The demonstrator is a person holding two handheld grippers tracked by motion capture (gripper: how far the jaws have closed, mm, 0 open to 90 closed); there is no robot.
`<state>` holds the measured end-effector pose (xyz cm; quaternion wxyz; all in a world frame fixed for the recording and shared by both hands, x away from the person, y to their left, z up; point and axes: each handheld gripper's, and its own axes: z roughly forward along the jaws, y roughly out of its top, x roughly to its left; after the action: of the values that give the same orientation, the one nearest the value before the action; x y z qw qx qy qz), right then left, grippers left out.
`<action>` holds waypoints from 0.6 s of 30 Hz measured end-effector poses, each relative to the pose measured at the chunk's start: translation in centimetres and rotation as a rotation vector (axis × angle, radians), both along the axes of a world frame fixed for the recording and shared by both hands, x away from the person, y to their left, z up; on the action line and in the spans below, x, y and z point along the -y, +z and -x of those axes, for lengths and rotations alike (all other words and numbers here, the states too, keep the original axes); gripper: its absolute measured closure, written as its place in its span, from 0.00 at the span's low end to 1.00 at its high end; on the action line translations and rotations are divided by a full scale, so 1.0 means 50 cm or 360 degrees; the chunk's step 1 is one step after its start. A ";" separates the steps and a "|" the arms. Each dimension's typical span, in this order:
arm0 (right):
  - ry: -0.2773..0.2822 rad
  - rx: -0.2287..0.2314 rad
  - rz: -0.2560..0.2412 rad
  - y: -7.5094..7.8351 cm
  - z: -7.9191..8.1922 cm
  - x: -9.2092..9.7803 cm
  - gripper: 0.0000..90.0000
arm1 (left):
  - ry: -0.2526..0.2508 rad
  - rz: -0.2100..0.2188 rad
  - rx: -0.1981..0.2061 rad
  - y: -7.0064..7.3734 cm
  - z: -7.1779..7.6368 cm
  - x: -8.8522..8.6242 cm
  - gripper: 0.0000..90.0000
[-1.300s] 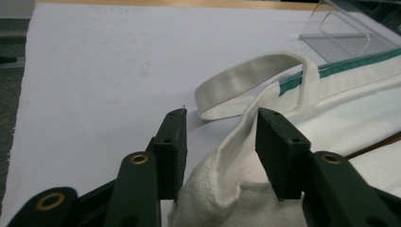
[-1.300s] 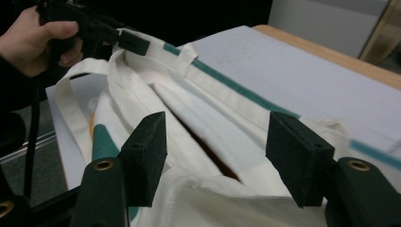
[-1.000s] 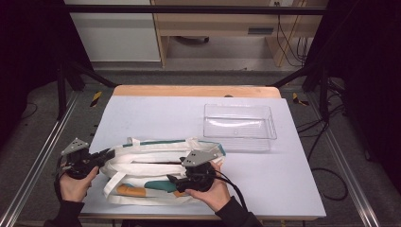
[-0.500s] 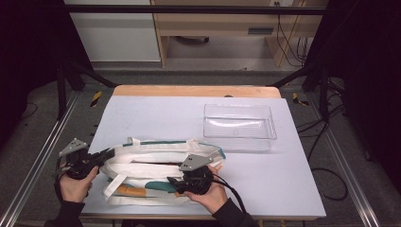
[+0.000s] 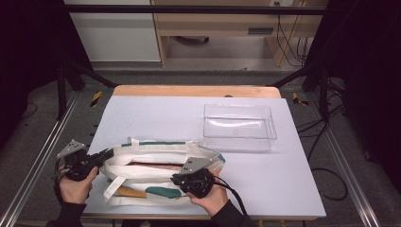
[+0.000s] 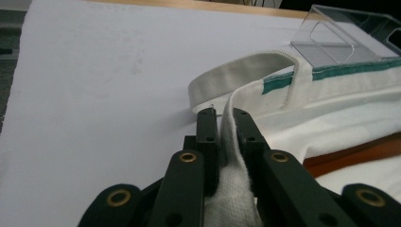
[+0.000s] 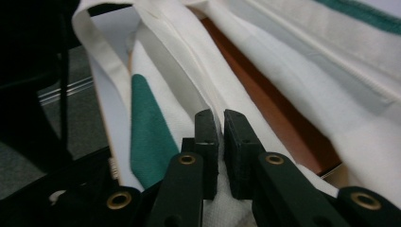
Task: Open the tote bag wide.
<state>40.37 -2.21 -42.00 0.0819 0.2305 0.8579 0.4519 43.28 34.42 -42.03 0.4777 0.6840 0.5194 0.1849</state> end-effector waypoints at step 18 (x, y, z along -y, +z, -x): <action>-0.0001 -0.0175 0.0055 -0.096 0.033 -0.009 0.93 | 0.0025 -0.0058 0.0061 -0.001 0.020 0.014 0.83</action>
<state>38.71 -1.76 -46.82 0.0388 0.2538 0.8686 0.4238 42.26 33.73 -42.10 0.4734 0.6848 0.5121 0.2113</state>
